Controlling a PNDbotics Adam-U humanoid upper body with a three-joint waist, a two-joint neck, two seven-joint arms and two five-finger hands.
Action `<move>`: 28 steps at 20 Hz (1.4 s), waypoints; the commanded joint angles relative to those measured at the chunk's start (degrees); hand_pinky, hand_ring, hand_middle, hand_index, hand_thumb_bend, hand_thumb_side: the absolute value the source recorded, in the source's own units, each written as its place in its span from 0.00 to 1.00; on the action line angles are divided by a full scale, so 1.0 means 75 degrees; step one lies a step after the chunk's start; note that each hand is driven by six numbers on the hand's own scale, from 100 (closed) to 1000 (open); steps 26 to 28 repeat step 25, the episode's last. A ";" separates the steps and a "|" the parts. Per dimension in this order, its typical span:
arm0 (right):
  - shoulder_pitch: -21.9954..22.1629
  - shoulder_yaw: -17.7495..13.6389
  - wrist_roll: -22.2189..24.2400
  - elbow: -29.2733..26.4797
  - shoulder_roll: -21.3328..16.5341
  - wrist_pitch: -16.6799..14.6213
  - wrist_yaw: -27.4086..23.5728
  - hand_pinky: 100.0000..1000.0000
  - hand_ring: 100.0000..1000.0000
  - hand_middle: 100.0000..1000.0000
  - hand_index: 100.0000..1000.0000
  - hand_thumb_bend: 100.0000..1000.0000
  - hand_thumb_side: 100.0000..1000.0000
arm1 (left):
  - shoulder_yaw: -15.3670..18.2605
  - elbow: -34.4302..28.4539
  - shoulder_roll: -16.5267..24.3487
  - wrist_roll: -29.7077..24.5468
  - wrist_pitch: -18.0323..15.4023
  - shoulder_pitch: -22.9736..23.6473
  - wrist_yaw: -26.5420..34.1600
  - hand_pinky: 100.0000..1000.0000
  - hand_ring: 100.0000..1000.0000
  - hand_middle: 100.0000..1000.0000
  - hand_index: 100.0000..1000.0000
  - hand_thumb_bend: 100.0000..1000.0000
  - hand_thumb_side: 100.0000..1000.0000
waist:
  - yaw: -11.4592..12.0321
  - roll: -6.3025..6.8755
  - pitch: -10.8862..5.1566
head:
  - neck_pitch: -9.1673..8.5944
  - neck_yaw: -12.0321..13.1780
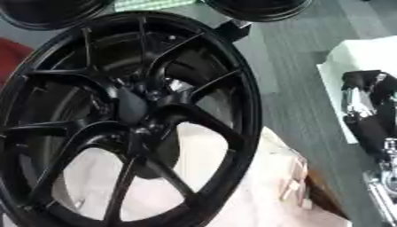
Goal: Pull the pin out of the wheel hub.
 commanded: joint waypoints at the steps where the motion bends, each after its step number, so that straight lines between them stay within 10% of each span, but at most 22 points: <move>1: -0.0018 -0.0085 -0.0007 -0.0139 -0.0142 -0.0027 -0.0041 0.79 0.68 0.54 0.58 0.00 0.48 | 0.0136 -0.0012 0.0148 -0.0117 -0.0102 -0.0064 0.0012 0.88 0.86 0.81 0.94 0.08 1.00 | 0.0012 -0.0009 -0.0234 | -0.0078 0.0012; 6: -0.0010 -0.0095 -0.0009 -0.0139 -0.0138 -0.0038 -0.0055 0.79 0.68 0.54 0.58 0.00 0.48 | 0.0409 -0.0332 0.0005 0.0396 0.0013 -0.0043 0.0582 0.82 0.75 0.68 0.86 0.00 0.83 | 0.0045 -0.0037 -0.0251 | -0.0044 -0.0003; 17: -0.0033 -0.0166 -0.0215 -0.0139 -0.0132 -0.0349 -0.0015 0.80 0.69 0.55 0.59 0.00 0.45 | 0.1756 -0.3991 -0.1583 0.5094 -0.0500 0.1309 0.5041 0.81 0.72 0.63 0.86 0.00 0.74 | 0.0032 -0.0150 -0.0190 | -0.0050 -0.0080; 28: -0.0167 -0.0205 -0.0526 -0.0139 -0.0053 -0.0555 0.0036 0.80 0.71 0.55 0.59 0.00 0.43 | 0.2121 -0.5180 -0.2875 0.5319 -0.1215 0.2613 0.5603 0.81 0.71 0.63 0.86 0.00 0.75 | 0.0012 -0.0276 -0.0108 | -0.0159 -0.0075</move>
